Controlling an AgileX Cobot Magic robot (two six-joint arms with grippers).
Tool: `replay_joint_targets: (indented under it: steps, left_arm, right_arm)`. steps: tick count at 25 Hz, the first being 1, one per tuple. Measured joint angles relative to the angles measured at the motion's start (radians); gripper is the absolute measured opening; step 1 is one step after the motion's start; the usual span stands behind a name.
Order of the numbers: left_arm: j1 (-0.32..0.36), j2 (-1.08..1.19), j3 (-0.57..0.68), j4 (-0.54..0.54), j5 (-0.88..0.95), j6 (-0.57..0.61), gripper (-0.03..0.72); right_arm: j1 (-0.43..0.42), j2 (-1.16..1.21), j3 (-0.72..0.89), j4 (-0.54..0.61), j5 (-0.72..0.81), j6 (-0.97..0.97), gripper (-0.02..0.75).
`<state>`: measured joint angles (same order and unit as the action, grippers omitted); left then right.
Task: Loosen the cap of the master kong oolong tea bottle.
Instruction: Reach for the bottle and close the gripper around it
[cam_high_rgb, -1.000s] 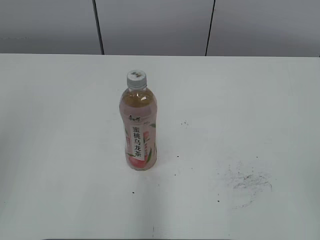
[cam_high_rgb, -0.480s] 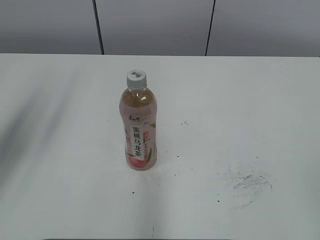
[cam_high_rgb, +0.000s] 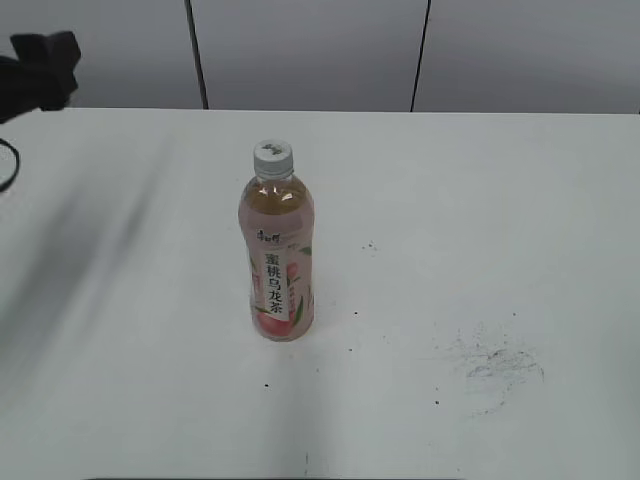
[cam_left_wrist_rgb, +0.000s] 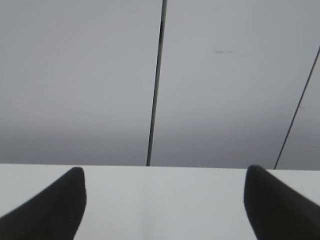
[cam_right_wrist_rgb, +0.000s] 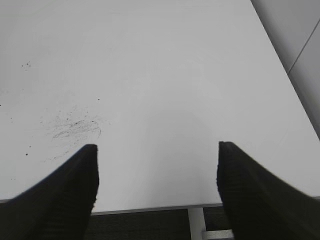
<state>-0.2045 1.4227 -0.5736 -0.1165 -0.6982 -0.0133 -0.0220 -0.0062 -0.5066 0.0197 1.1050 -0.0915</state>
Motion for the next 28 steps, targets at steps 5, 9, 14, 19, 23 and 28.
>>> replay_joint_targets:
  steps: [5,9,14,19,23,28]
  left_arm:
    - [0.000,0.194,0.081,0.077,-0.243,-0.106,0.576]
    - [0.000,0.316,0.143,0.218,-0.461,-0.154,0.576]
    - [0.000,0.357,0.195,0.396,-0.495,-0.163,0.576]
    - [0.000,0.338,0.201,0.607,-0.503,-0.200,0.576]
    - [0.000,0.326,0.201,0.769,-0.505,-0.255,0.576]
    - [0.000,0.326,0.201,0.897,-0.507,-0.298,0.576]
  right_arm:
    - [0.000,0.000,0.000,0.000,0.000,0.000,0.554]
    - [0.000,0.000,0.000,0.000,0.000,0.000,0.554]
    - [0.000,0.000,0.000,0.000,0.000,0.000,0.554]
    - [0.000,0.000,0.000,0.000,0.000,0.000,0.554]
    - [0.000,0.000,0.000,0.000,0.000,0.000,0.554]
    - [0.000,0.000,0.000,0.000,0.000,0.000,0.554]
